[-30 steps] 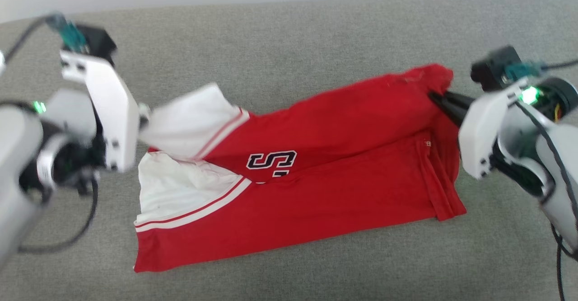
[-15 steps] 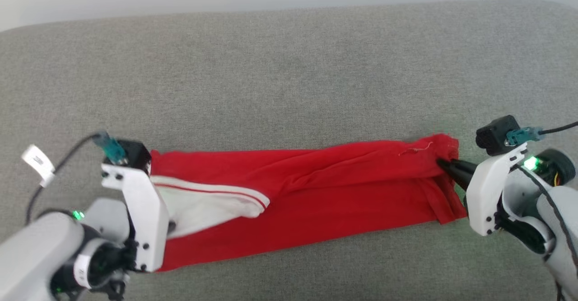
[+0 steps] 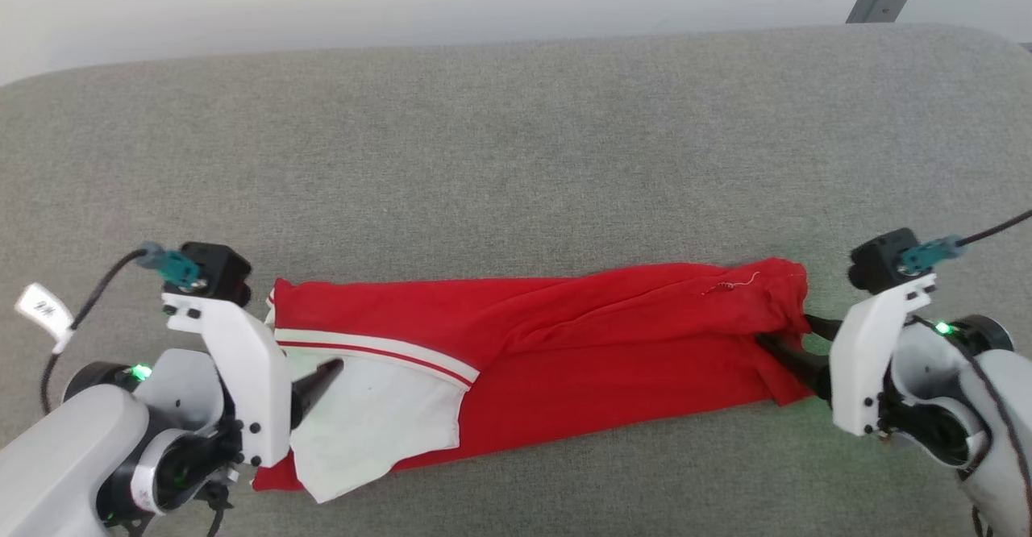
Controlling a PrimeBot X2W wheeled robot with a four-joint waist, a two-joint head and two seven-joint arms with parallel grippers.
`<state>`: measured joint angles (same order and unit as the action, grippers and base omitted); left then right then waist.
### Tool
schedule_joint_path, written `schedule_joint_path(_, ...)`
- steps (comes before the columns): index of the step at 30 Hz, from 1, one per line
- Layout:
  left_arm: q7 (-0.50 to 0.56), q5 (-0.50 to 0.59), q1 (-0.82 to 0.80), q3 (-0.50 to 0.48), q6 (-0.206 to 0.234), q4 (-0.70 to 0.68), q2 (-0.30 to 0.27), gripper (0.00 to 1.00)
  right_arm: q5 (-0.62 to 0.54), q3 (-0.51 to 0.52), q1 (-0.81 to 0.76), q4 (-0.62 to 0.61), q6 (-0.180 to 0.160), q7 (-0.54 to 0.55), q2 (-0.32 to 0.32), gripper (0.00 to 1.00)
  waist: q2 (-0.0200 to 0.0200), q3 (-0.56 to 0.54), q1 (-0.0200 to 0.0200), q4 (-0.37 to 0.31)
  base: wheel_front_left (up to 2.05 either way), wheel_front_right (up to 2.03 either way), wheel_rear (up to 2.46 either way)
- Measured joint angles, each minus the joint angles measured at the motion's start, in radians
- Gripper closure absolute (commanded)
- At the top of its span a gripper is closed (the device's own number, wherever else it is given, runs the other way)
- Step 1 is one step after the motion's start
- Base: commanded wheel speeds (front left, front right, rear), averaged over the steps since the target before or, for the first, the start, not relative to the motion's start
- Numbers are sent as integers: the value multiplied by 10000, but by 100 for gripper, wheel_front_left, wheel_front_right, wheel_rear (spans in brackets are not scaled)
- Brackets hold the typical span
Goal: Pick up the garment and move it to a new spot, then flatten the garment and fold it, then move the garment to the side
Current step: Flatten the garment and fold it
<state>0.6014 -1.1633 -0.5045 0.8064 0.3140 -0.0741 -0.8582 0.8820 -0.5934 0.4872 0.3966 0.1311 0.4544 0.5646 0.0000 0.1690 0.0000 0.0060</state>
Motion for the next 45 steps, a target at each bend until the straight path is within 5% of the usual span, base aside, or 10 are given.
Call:
schedule_joint_path(6,-2036,581,422,-458,-556,-226,-98,0,157,1220,-263,-410,0,740,186,0,0,12,0,112,0,0,0)
schedule_joint_path(15,-5384,1237,1220,-1340,-663,171,221,0,-313,2088,-133,320,-2,1887,-527,0,0,240,0,432,0,0,0)
schedule_joint_path(27,-8293,1691,2338,-2025,-771,1281,842,0,-203,1781,416,1622,-10,2512,-1241,1,0,397,0,1016,0,0,0)
schedule_joint_path(28,-8410,1705,2435,-2115,-819,1377,947,0,-144,1714,450,1695,-23,2604,-1246,56,0,397,0,1058,0,0,0)
schedule_joint_path(29,-8485,1735,2512,-2217,-872,1501,1072,0,-69,1603,509,1710,-50,2646,-1237,56,0,394,0,1100,0,0,0)
schedule_joint_path(30,-8537,1822,2620,-2330,-934,1595,1193,0,27,1494,542,1691,-50,2656,-1231,100,1,391,0,1139,0,0,0)
schedule_joint_path(45,-8617,4859,5247,-7131,-2982,1739,4345,0,1335,1685,448,1521,4,2263,-54,100,0,74,0,1126,0,0,0)
